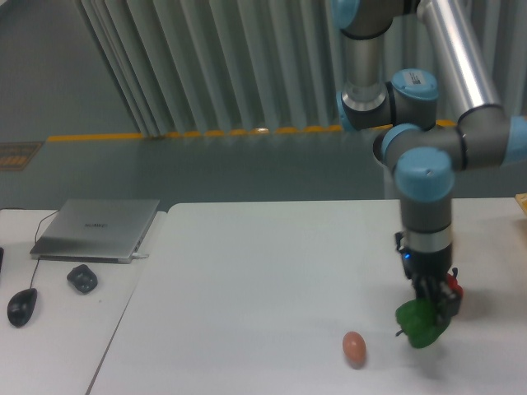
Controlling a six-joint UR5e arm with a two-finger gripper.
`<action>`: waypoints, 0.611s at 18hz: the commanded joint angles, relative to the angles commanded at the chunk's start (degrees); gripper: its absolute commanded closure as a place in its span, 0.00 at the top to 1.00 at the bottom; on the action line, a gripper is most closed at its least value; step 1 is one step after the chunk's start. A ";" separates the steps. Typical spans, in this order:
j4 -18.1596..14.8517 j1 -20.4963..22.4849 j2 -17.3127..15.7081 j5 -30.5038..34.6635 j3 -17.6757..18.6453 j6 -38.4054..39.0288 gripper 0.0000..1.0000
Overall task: Place the green peppers in a basket
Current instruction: 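Lift the green pepper and carry it off the table edge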
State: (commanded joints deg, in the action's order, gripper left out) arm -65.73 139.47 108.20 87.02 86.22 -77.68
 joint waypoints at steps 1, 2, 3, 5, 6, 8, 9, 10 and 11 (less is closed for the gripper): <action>-0.97 1.58 -0.88 -0.62 0.00 -1.40 0.56; -2.19 3.68 -2.28 -1.23 0.00 -3.25 0.56; -3.51 5.97 -3.51 -2.11 0.00 -5.53 0.56; -5.01 10.97 -4.49 -4.39 0.00 -10.53 0.57; -5.02 13.35 -4.66 -5.27 0.00 -12.91 0.57; -5.11 17.75 -4.84 -6.33 0.00 -16.87 0.57; -5.02 19.42 -4.84 -6.25 0.00 -18.71 0.57; -5.02 21.09 -4.84 -6.33 0.00 -20.39 0.57; -5.02 22.67 -4.67 -6.42 -0.09 -21.53 0.57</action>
State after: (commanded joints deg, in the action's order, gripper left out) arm -70.75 162.14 103.53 80.60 86.13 -99.22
